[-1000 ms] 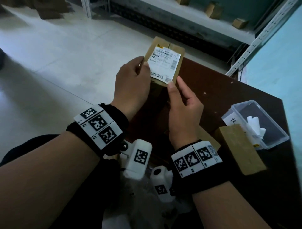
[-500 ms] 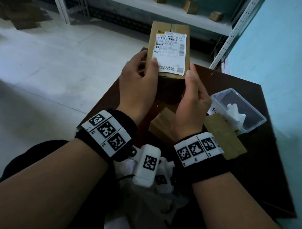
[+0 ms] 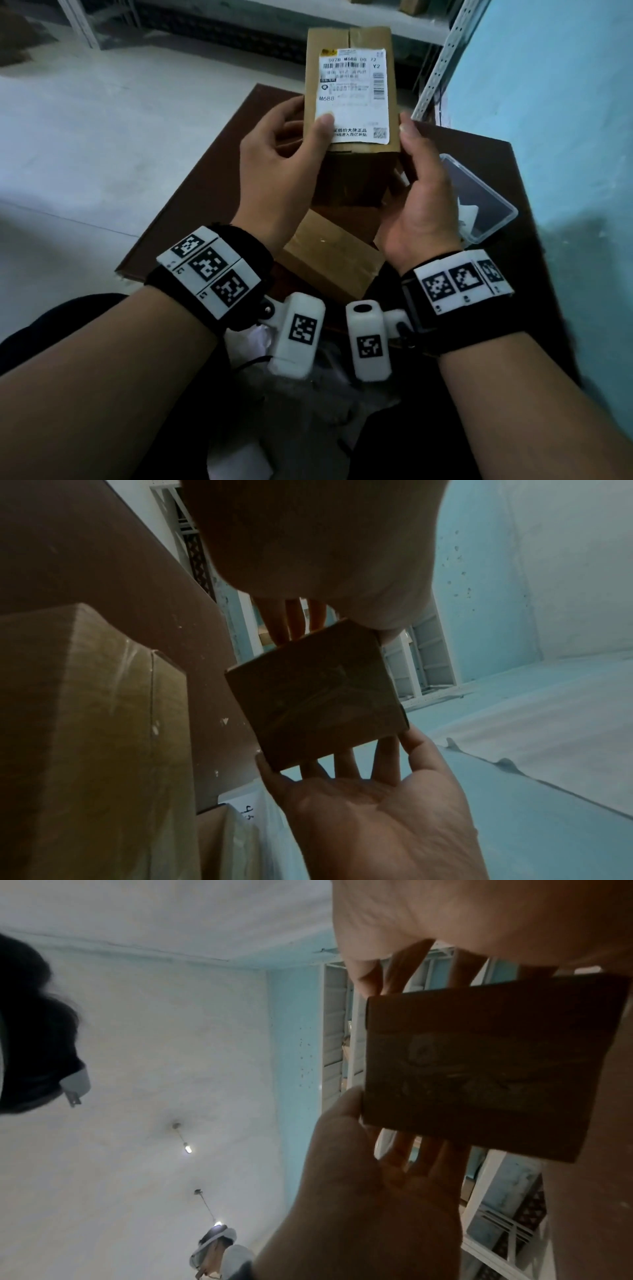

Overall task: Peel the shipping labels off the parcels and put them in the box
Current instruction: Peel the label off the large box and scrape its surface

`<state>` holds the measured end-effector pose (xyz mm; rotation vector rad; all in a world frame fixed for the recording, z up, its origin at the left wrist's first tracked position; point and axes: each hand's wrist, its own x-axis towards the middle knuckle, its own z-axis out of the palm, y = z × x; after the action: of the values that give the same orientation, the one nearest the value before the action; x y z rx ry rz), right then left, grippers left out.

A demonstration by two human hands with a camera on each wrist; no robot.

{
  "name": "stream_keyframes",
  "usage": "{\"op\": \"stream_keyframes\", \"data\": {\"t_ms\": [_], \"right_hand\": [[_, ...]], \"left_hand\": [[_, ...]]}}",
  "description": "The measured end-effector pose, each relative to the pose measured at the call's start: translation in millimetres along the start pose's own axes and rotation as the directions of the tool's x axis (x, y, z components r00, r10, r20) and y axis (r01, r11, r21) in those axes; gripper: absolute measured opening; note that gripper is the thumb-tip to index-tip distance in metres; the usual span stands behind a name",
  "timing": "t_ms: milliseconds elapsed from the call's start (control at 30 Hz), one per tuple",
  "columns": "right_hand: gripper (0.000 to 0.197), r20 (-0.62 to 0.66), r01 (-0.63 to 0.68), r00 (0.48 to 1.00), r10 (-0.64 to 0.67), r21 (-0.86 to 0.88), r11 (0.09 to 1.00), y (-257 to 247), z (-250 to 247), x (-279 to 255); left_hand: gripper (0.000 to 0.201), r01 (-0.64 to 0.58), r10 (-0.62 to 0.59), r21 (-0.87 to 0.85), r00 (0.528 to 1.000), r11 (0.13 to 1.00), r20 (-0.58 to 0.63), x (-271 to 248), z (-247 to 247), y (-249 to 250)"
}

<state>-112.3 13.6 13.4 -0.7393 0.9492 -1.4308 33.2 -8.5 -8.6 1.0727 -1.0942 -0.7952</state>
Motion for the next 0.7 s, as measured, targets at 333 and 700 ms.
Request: {"op": "stream_keyframes", "data": {"t_ms": [333,700], "right_hand": [[0.045,-0.008,-0.011,1.000,0.010,-0.076,0.997,-10,-30,-19],[0.051,-0.001,-0.014,1.000,0.014,-0.114,0.993,-9,-56,-29]], "left_hand": [[0.041,-0.005,0.000,0.033,0.990,0.999,0.141,-21,4,0],[0.047,-0.082,0.031,0.187,0.965,0.979,0.259,-24,4,-10]]}}
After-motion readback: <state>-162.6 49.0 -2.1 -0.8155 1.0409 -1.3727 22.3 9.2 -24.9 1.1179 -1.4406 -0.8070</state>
